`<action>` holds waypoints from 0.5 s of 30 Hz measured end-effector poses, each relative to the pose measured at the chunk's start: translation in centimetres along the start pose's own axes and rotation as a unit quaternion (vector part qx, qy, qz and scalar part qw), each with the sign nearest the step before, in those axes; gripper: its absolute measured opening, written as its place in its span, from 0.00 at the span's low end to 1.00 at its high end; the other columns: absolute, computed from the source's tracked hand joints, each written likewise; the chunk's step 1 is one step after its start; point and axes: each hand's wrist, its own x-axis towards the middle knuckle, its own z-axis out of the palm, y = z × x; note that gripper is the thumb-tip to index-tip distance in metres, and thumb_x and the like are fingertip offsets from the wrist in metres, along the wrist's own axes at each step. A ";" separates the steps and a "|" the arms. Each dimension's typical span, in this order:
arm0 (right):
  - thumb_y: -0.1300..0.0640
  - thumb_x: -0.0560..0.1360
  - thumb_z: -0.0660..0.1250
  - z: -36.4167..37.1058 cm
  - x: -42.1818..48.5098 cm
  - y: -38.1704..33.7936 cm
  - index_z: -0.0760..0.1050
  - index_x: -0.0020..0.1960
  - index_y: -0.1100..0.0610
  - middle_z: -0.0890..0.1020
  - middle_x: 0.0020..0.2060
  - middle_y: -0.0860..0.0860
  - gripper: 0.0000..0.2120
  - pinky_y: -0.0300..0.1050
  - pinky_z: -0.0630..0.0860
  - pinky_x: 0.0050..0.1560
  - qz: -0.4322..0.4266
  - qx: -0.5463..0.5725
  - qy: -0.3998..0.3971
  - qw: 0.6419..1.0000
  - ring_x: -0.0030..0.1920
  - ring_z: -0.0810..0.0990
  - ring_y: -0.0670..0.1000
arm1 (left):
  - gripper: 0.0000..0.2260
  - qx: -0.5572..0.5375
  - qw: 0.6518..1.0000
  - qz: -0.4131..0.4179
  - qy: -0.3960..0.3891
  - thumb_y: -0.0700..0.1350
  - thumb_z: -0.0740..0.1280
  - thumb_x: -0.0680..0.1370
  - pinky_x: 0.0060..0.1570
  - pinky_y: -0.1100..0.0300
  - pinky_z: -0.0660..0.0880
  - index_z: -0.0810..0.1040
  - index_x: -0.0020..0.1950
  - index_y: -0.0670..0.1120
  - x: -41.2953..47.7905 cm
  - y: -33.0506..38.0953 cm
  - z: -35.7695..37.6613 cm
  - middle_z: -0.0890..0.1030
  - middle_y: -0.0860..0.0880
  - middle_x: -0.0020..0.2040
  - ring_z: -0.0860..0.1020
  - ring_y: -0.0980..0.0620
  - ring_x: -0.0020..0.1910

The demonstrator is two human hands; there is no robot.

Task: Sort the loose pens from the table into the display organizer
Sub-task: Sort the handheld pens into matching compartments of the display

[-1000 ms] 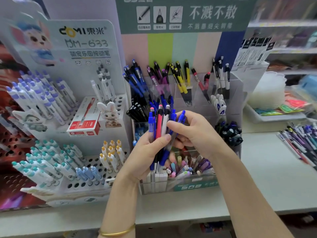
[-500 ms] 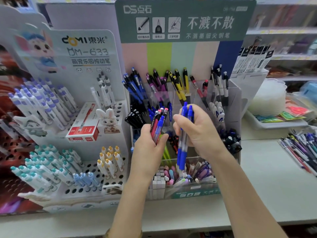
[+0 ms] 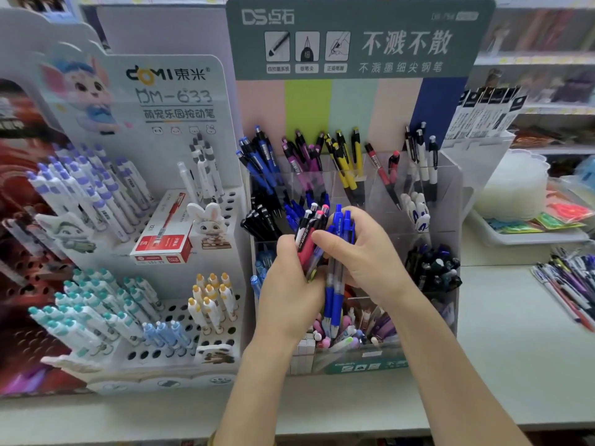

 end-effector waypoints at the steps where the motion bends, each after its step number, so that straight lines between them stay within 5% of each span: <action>1: 0.57 0.75 0.69 -0.2 0.1 0.0 0.72 0.45 0.57 0.76 0.32 0.50 0.07 0.40 0.75 0.33 0.006 0.006 -0.002 1.000 0.32 0.76 0.45 | 0.12 -0.020 1.000 -0.014 -0.018 0.39 0.68 0.75 0.28 0.67 0.69 0.67 0.51 0.50 0.1 -0.1 -0.1 0.73 0.52 0.37 0.70 0.60 0.28; 4: 0.59 0.78 0.65 -1.7 0.5 -0.5 0.69 0.44 0.57 0.74 0.29 0.47 0.06 0.32 0.69 0.25 0.030 0.059 0.022 0.998 0.24 0.73 0.41 | 0.11 -0.049 0.997 -0.042 -0.044 0.43 0.70 0.75 0.28 0.68 0.68 0.69 0.51 0.50 0.2 -0.5 -0.8 0.69 0.51 0.36 0.67 0.60 0.27; 9: 0.56 0.78 0.64 -4.1 1.8 -1.0 0.68 0.45 0.54 0.77 0.35 0.57 0.06 0.38 0.69 0.19 -0.032 0.038 0.152 0.987 0.21 0.72 0.48 | 0.08 -0.067 0.996 -0.065 0.012 0.48 0.69 0.77 0.39 0.58 0.72 0.69 0.49 0.51 0.6 -1.6 -2.2 0.69 0.51 0.38 0.71 0.54 0.35; 15: 0.53 0.76 0.68 -4.4 4.3 -1.3 0.69 0.41 0.52 0.74 0.33 0.44 0.09 0.41 0.74 0.37 -0.139 -0.119 0.287 0.940 0.33 0.76 0.50 | 0.03 -0.208 0.977 -0.042 -0.002 0.41 0.62 0.82 0.27 0.61 0.64 0.68 0.48 0.46 0.8 -0.5 -2.3 0.67 0.53 0.31 0.64 0.55 0.27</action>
